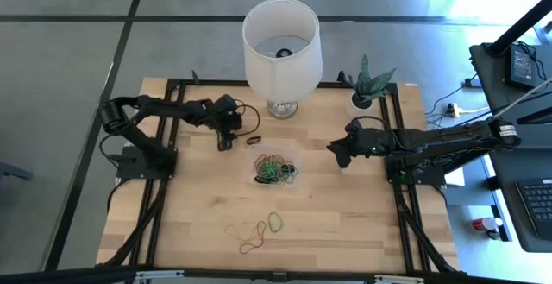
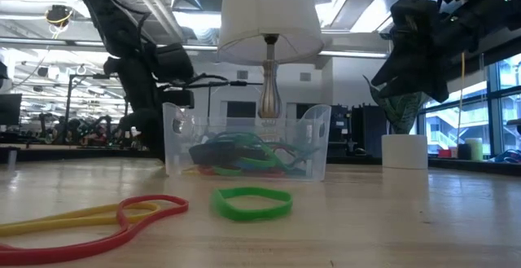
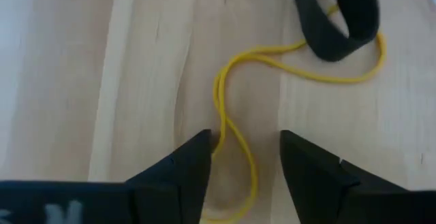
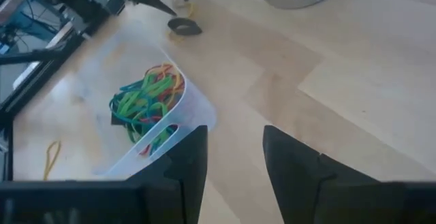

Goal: Pick and place rubber bands into bin
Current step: Put the left yellow rubber band into the container

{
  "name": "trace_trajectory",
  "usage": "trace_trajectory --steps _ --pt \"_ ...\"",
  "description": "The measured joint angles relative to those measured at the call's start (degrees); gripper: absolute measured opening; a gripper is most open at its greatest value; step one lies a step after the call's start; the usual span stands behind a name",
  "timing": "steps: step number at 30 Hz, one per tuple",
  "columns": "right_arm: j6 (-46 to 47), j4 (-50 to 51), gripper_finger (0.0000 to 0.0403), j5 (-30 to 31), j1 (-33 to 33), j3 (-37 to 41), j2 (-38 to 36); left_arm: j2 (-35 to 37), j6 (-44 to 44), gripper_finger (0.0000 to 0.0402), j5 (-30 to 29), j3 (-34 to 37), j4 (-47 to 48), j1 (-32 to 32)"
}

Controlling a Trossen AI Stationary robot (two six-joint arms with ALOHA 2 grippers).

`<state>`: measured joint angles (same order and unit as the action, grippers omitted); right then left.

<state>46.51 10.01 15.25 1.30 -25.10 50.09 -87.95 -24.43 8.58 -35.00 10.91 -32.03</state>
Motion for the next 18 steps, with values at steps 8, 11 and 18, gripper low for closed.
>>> trace_trajectory --steps 8,11,18 --pt "1.32 0.01 0.0145 1.90 0.00 0.00 0.02 -2.85 -3.81 0.0035 0.53 -0.27 -0.99 0.05" --pt "1.14 0.02 0.0145 3.14 0.00 0.00 0.02 -1.50 -0.30 0.0008 -0.82 -0.15 0.13 0.25" --pt "-2.18 0.06 0.0145 3.15 0.00 0.00 0.02 9.36 5.48 0.0003 -12.09 -2.21 15.92 3.14"
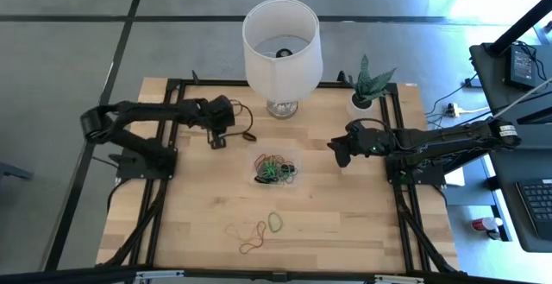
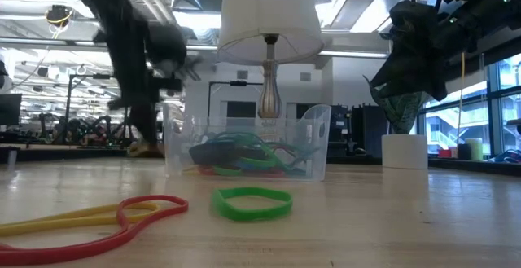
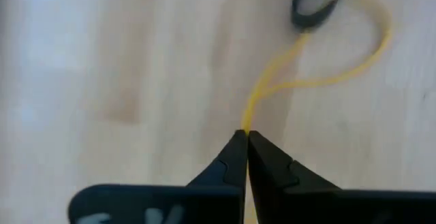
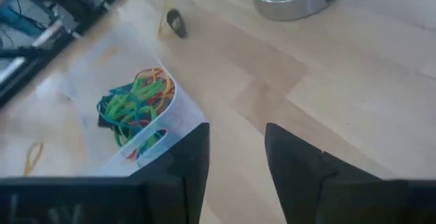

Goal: Pick and place rubber bands into bin
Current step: Put the left yellow rubber band into the container

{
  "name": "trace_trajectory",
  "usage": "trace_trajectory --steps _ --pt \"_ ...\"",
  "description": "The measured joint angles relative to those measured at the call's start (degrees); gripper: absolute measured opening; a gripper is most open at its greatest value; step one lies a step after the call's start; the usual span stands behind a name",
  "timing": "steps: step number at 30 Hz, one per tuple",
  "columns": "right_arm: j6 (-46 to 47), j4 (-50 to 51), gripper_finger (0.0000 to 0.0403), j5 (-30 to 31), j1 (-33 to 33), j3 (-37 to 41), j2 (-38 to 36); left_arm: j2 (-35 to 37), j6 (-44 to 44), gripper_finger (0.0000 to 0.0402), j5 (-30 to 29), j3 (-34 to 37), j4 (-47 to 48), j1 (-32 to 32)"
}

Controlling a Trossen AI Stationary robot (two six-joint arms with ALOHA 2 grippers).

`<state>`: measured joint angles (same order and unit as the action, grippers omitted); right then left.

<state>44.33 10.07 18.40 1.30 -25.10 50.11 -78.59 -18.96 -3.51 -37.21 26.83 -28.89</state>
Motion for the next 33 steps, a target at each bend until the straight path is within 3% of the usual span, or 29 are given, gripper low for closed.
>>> trace_trajectory --steps 4,8,14,23,33 --pt "-3.86 0.13 0.0145 -0.01 0.00 0.00 0.00 7.16 7.59 0.0002 -3.45 -4.90 12.90 3.09" --pt "-7.37 0.12 0.0145 0.01 0.00 0.00 0.00 12.57 16.73 0.0002 -3.93 -10.68 19.26 7.80" --pt "-12.69 0.10 0.0145 -0.01 0.00 0.00 0.00 13.05 27.00 0.0002 -7.49 -19.59 19.13 18.42" --pt "-14.13 0.87 0.0145 -0.01 0.00 0.00 0.02 -3.49 30.40 0.0002 -10.72 -32.33 12.40 29.59" --pt "-12.07 0.95 0.0145 -0.60 0.00 0.00 0.02 -25.02 31.62 0.0003 -9.73 -42.91 10.54 30.51"
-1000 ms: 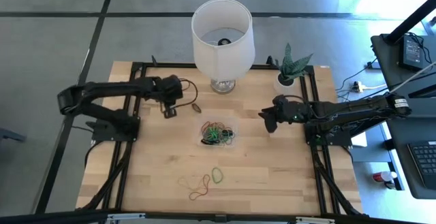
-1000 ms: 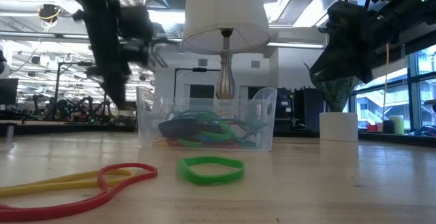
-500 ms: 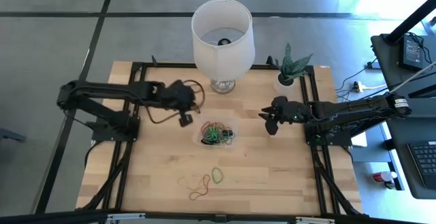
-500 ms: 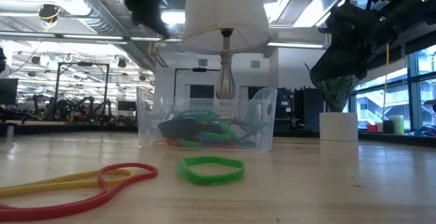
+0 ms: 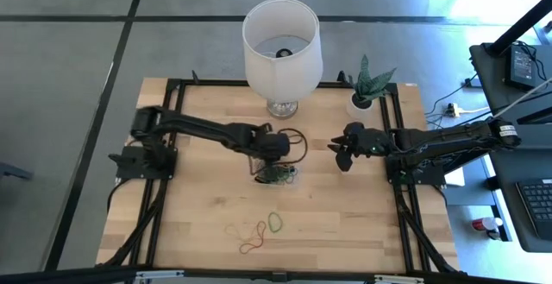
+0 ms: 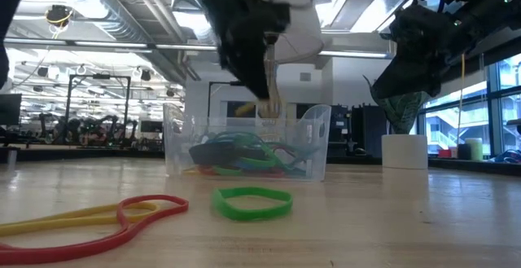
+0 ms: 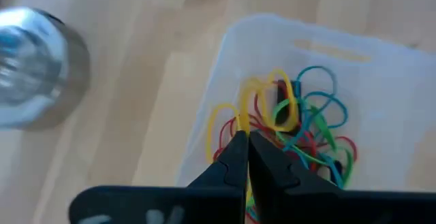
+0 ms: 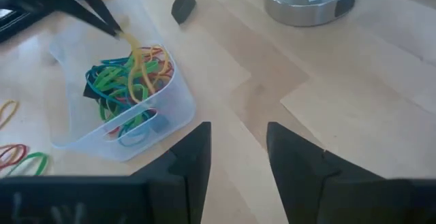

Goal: Pick and place rubber bands into bin
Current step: Put the left yellow rubber band into the container, then put the green rubber band into the container

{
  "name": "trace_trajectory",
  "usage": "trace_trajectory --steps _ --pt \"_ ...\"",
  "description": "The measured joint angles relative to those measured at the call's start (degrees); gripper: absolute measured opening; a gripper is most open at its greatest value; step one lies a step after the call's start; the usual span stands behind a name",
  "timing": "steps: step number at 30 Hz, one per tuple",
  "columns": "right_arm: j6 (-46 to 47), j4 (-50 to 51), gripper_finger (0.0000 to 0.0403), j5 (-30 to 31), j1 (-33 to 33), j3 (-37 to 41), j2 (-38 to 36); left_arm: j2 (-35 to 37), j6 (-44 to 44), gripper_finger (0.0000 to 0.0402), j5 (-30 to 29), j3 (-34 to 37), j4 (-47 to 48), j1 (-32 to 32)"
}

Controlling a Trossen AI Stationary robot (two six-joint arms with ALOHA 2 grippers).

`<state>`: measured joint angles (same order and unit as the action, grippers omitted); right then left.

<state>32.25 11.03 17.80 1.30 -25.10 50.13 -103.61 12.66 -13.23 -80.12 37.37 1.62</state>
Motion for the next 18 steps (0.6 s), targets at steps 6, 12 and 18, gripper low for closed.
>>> trace_trajectory --steps 6,12,18 --pt "-0.58 0.37 0.0145 -0.39 0.02 -0.02 0.00 -7.14 1.84 0.0007 5.64 -3.60 0.01 -0.25" --pt "-2.65 0.44 0.0145 -0.50 0.00 -0.02 0.00 -7.67 4.74 0.0060 9.05 -4.08 0.42 0.45" --pt "-1.68 -0.06 0.0145 -1.22 0.01 -0.02 -0.02 -5.41 4.99 0.0136 9.05 -4.06 0.95 1.23"
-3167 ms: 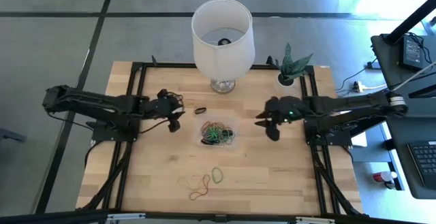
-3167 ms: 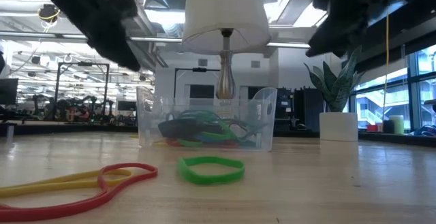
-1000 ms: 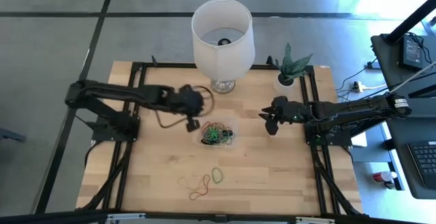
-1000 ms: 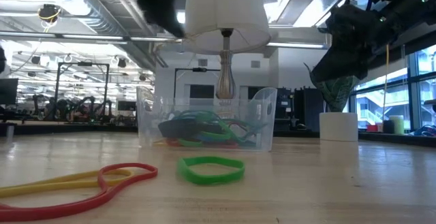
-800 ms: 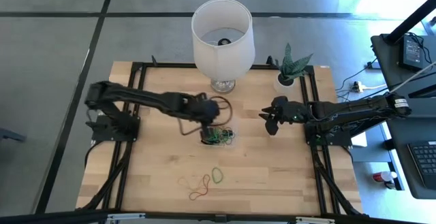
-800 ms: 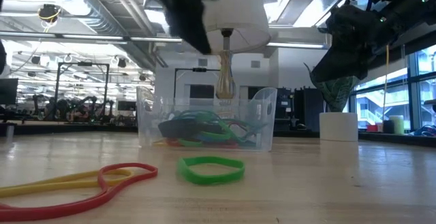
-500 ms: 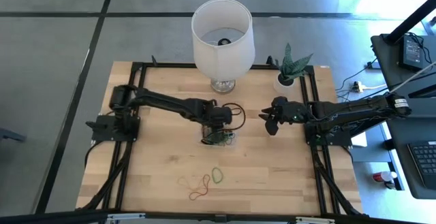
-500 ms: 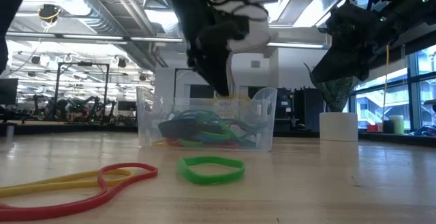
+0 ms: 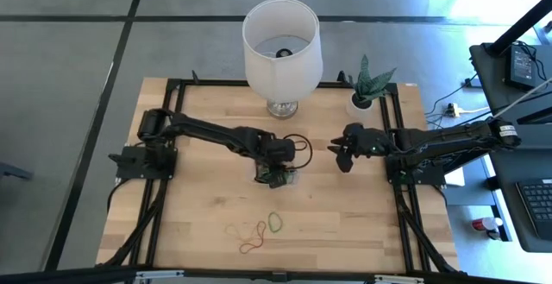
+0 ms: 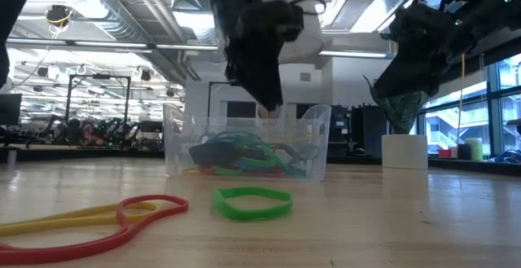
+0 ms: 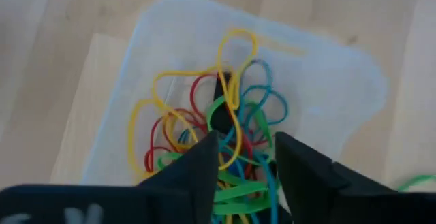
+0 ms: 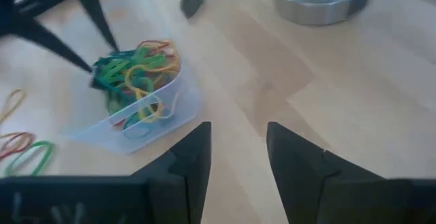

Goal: Pick and place rubber bands into bin
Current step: Put the green rubber band into the container

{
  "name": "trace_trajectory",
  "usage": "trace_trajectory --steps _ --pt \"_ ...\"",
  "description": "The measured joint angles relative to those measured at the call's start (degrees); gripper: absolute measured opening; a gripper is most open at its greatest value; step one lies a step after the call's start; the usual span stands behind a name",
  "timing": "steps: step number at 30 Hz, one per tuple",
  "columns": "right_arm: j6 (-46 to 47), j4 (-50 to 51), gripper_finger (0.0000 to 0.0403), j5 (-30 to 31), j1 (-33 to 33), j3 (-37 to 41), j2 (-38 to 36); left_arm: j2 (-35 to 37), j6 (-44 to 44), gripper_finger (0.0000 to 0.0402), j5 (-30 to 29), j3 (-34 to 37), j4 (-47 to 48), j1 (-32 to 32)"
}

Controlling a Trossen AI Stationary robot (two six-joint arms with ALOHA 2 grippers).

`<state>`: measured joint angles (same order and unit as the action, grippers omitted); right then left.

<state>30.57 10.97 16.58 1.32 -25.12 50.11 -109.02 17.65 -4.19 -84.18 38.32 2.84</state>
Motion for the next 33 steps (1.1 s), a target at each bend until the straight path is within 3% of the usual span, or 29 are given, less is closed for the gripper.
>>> trace_trajectory --steps 3,8,12,15,19,21,28,33 --pt "0.18 -1.24 0.0145 -3.75 0.01 0.00 0.00 2.51 0.64 0.0163 -0.01 0.00 0.23 0.10" --pt "0.78 -3.11 0.0128 -3.95 4.15 -0.98 0.14 8.27 4.05 0.0176 -2.24 0.00 3.59 0.32" --pt "-0.93 -1.92 0.0065 1.41 10.82 -5.50 2.19 13.74 1.93 0.0164 -8.26 1.87 6.24 2.55" --pt "-2.45 0.60 0.0015 4.91 15.65 -10.81 6.03 19.71 -0.09 0.0149 -13.02 7.38 0.99 5.58" --pt "-0.66 5.44 0.0012 11.80 20.73 -20.00 15.62 29.42 1.98 0.0131 -19.26 18.23 -1.96 9.58" --pt "0.97 8.87 0.0013 12.48 22.26 -25.50 21.91 34.62 4.33 0.0125 -20.03 24.09 -2.29 11.05" --pt "6.88 24.71 0.0005 11.59 26.27 -45.78 45.71 51.09 11.97 0.0120 -12.96 41.61 -8.40 14.80" --pt "17.40 29.24 0.0026 10.76 28.52 -57.71 58.76 60.18 13.98 0.0127 -12.12 49.26 -8.50 17.43"
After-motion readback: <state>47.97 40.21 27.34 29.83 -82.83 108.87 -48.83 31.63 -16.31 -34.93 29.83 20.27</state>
